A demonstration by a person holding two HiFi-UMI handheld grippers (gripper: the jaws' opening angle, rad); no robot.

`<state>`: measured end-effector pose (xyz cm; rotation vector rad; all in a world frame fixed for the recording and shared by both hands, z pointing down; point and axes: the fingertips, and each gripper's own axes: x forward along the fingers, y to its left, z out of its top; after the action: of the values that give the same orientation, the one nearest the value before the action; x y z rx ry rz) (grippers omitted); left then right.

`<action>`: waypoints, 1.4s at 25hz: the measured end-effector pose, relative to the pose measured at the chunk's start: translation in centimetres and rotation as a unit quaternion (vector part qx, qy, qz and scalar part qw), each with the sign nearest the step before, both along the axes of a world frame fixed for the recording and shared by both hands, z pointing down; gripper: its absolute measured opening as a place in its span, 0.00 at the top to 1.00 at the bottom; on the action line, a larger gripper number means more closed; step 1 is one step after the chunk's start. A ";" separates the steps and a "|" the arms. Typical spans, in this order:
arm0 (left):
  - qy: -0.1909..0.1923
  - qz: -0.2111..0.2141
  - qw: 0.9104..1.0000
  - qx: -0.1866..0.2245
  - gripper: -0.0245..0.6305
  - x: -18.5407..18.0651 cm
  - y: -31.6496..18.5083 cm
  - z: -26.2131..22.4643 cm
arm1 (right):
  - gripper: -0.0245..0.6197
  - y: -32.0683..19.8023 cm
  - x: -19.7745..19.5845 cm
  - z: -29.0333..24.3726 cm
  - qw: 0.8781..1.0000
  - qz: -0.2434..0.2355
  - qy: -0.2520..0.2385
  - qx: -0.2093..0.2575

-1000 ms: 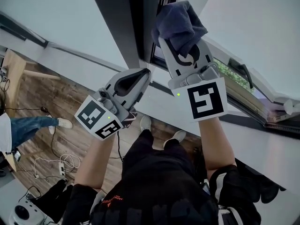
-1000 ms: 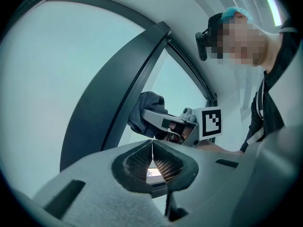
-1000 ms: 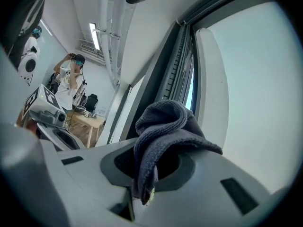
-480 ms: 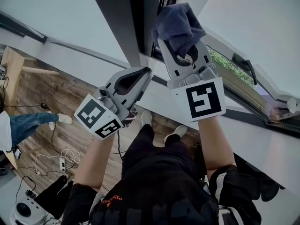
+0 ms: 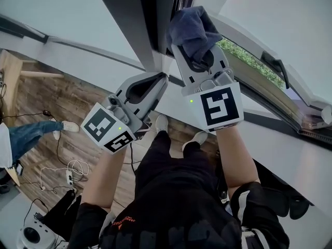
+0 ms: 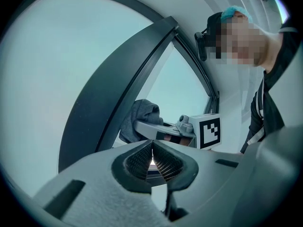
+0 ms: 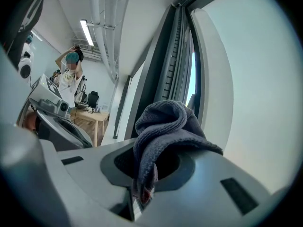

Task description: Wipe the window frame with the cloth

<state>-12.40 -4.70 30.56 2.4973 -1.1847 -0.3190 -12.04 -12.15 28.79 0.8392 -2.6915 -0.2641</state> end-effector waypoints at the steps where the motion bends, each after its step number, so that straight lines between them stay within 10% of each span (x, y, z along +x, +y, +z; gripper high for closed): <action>1: 0.001 0.001 1.000 -0.002 0.93 0.1 0.0 0.3 | 0.88 -0.1 0.1 0.4 1.000 0.002 -0.004 -0.004; 35: 0.022 0.014 0.997 -0.068 0.93 -0.8 -0.4 8.3 | 0.88 -0.8 -0.5 14.4 0.991 0.045 0.058 -0.113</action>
<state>-13.17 -5.05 38.86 2.3755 -1.1144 -0.2734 -12.55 -12.95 43.22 0.8457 -2.5077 0.0122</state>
